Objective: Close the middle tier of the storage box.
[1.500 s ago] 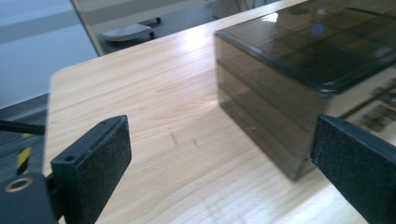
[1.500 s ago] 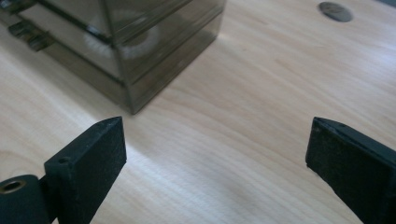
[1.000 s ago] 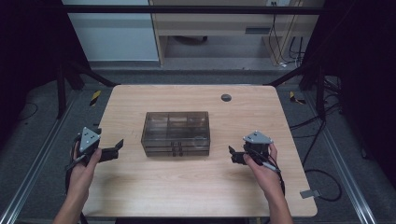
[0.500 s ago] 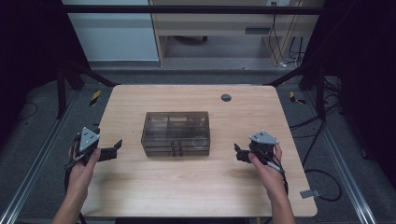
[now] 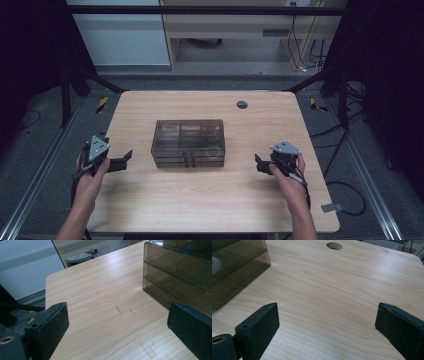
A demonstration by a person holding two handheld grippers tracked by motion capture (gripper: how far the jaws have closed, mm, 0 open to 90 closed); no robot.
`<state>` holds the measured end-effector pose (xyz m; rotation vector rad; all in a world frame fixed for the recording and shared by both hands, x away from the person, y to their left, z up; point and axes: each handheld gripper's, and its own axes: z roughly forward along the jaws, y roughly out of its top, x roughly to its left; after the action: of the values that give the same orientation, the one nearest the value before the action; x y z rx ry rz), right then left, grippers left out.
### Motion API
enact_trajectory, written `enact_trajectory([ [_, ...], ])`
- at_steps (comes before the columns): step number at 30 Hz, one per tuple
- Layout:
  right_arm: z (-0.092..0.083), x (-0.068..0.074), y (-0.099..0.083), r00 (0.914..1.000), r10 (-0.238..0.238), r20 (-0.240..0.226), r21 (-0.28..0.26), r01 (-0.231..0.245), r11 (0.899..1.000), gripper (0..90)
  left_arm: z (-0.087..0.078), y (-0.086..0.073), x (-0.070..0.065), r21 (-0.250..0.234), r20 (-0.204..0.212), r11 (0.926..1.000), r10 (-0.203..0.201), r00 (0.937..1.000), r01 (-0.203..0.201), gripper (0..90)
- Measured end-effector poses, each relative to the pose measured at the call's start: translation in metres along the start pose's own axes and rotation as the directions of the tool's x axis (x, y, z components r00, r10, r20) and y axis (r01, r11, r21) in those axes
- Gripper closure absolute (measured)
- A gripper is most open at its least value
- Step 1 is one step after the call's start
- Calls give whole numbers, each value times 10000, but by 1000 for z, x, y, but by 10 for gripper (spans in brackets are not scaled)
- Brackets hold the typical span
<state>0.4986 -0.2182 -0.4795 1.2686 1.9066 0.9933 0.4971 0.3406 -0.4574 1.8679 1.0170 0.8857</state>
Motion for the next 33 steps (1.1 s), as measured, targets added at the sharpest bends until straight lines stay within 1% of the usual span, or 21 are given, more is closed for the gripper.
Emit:
enact_trajectory([
  [2, 0, -1, 0, 9999, 110, -30, 0, -110, 9999, 58, 2, -1, 0, 85, 26, 10000, 29, 10000, -29, 37],
  [5, -1, -3, -1, 9999, 146, 4, -116, -146, 9998, 58, 4, -2, 1, 136, 66, 9999, 8, 10000, -9, 37],
  [12, 4, -8, -5, 9982, 606, 51, -230, -604, 9979, 59, 5, -3, 1, 112, 148, 9999, -73, 9999, 71, 36],
  [19, 7, -9, -8, 9975, 705, 105, -277, -702, 9972, 59, 7, -5, 0, 128, 202, 9998, -139, 9997, 136, 36],
  [22, 9, -9, -9, 9974, 709, 112, -217, -707, 9973, 60, 8, -6, 1, 148, 203, 9998, -110, 9997, 107, 36],
  [27, 11, -8, -10, 9973, 731, 102, -141, -730, 9972, 60, 9, -7, 1, 194, 274, 9997, -178, 9995, 172, 35],
  [33, 14, -7, -13, 9975, 691, 112, 30, -692, 9976, 61, 10, -9, 1, 309, 247, 9992, -245, 9994, 237, 36],
])
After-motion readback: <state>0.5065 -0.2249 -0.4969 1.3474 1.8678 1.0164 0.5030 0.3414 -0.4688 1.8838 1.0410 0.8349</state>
